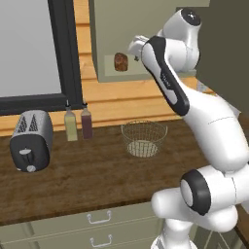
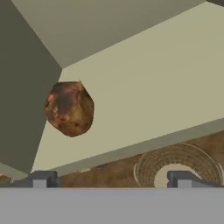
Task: Open the cabinet, pick up the bread from the cabinet and place it in the basket. Then move the basket to the dining counter.
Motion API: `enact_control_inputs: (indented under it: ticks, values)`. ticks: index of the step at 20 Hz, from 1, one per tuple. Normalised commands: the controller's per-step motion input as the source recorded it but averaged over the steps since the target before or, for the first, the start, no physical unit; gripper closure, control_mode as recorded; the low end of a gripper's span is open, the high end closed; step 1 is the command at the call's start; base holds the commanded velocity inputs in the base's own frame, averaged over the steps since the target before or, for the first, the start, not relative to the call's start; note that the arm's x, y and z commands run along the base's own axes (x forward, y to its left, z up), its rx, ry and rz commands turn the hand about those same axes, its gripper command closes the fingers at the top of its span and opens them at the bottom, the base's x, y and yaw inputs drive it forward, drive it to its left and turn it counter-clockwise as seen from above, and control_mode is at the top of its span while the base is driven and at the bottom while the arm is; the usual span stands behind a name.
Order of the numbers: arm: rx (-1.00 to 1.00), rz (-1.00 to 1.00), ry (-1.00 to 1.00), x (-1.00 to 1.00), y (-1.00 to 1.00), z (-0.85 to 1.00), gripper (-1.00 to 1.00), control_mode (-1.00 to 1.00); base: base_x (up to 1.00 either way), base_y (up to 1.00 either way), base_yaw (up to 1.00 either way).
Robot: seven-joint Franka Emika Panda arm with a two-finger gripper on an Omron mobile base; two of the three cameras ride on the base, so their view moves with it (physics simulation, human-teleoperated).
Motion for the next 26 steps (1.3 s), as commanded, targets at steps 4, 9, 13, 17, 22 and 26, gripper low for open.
enact_control_inputs:
  ticks: [4,9,13,17,22,26]
  values:
    - [0.01,0.09,0.0,0.54,0.15,-0.01,-1.0,-1.0,0.0,0.0,0.0]
    - [0.01,0.07,0.0,0.48,0.24,-0.01,-1.0,-1.0,0.0,0.0,0.0]
    - [0.06,0.06,0.0,0.46,0.21,-0.24,-1.0,-1.0,0.0,0.0,0.0]
    - [0.08,0.03,0.0,0.42,0.1,-0.13,-1.0,-1.0,0.0,0.0,0.0]
    - [0.09,0.03,0.0,0.29,0.06,-0.08,-1.0,-1.0,0.0,0.0,0.0]
    - [0.03,0.04,0.0,0.3,0.18,-0.06,-1.0,-1.0,0.0,0.0,0.0]
